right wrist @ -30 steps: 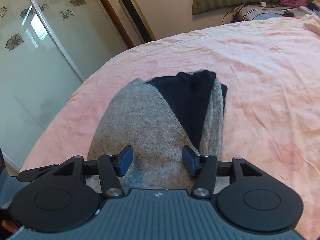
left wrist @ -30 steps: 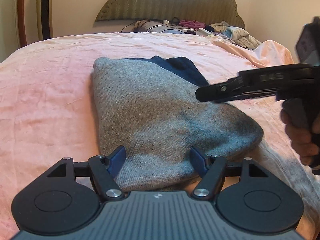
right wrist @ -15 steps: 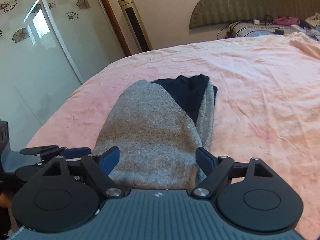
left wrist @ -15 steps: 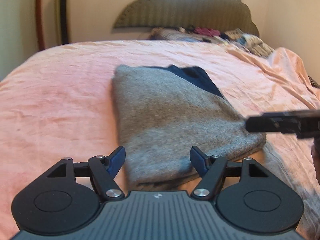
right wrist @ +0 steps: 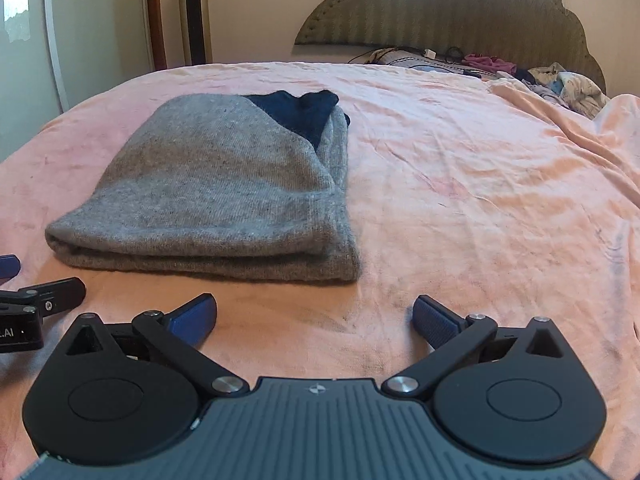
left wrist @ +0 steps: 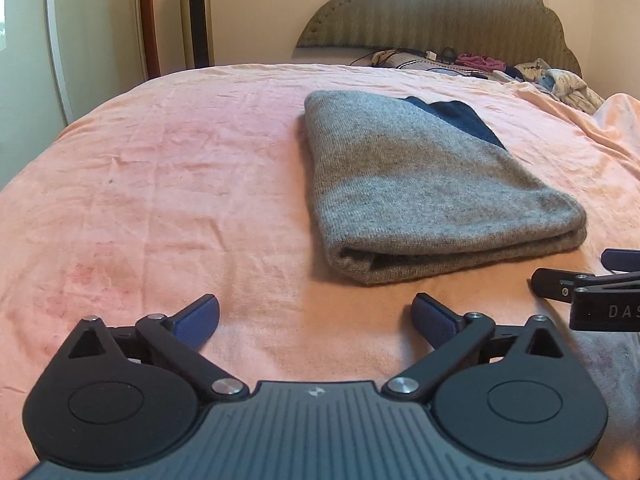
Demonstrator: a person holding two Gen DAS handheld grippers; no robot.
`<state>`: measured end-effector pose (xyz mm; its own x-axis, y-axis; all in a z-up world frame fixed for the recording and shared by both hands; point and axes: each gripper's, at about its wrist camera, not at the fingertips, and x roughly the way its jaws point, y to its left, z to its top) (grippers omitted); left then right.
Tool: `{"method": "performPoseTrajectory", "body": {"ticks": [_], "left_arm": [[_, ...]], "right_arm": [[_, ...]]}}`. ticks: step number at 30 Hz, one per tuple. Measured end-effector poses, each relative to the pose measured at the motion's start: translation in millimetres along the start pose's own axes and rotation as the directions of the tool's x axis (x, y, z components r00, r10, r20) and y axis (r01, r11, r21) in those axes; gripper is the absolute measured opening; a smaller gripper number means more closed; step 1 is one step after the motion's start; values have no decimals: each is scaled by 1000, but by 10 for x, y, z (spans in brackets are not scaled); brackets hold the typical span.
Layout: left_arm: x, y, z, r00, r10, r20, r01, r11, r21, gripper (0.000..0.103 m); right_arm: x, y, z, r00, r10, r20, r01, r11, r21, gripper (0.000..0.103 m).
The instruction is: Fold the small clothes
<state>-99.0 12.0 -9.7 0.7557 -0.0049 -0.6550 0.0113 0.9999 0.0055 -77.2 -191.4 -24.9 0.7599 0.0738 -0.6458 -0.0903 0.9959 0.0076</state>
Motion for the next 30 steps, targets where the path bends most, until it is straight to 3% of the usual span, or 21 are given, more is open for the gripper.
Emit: {"method": "performPoseTrajectory", "body": {"ticks": [30], "left_arm": [[12, -15, 6, 1000, 9, 3, -9, 1000, -5, 103]], "right_arm": [[-20, 28, -33, 1000, -9, 25, 9, 1000, -3, 103]]}}
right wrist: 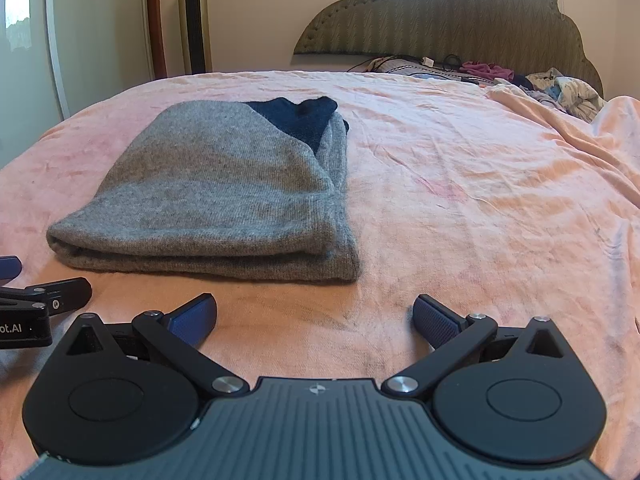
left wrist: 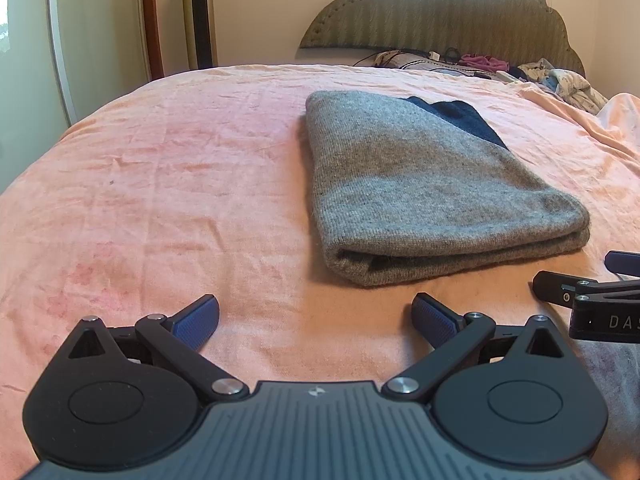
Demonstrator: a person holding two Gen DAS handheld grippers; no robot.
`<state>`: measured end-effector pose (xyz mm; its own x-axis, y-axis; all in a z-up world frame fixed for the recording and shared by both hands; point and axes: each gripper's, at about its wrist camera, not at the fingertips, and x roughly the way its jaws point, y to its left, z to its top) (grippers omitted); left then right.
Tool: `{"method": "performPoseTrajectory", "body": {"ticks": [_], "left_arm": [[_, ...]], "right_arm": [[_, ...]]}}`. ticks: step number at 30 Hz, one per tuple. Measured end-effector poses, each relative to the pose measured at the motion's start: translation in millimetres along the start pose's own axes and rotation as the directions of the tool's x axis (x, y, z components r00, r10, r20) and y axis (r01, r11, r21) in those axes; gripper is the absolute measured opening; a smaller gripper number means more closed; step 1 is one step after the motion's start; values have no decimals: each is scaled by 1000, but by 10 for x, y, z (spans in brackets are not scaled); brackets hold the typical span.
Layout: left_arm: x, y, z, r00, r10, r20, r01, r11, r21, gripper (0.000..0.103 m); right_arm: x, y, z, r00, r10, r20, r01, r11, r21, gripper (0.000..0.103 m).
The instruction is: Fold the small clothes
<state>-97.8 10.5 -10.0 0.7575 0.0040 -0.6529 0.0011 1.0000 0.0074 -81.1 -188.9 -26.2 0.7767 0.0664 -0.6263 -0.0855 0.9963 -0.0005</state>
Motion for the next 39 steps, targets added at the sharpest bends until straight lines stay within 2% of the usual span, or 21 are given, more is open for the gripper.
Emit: {"method": "performPoseTrajectory", "body": {"ticks": [39], "left_arm": [[14, -21, 30, 1000, 5, -14, -5, 1000, -4, 103]], "right_arm": [[6, 1, -3, 1000, -1, 0, 1, 1000, 1, 103]]}}
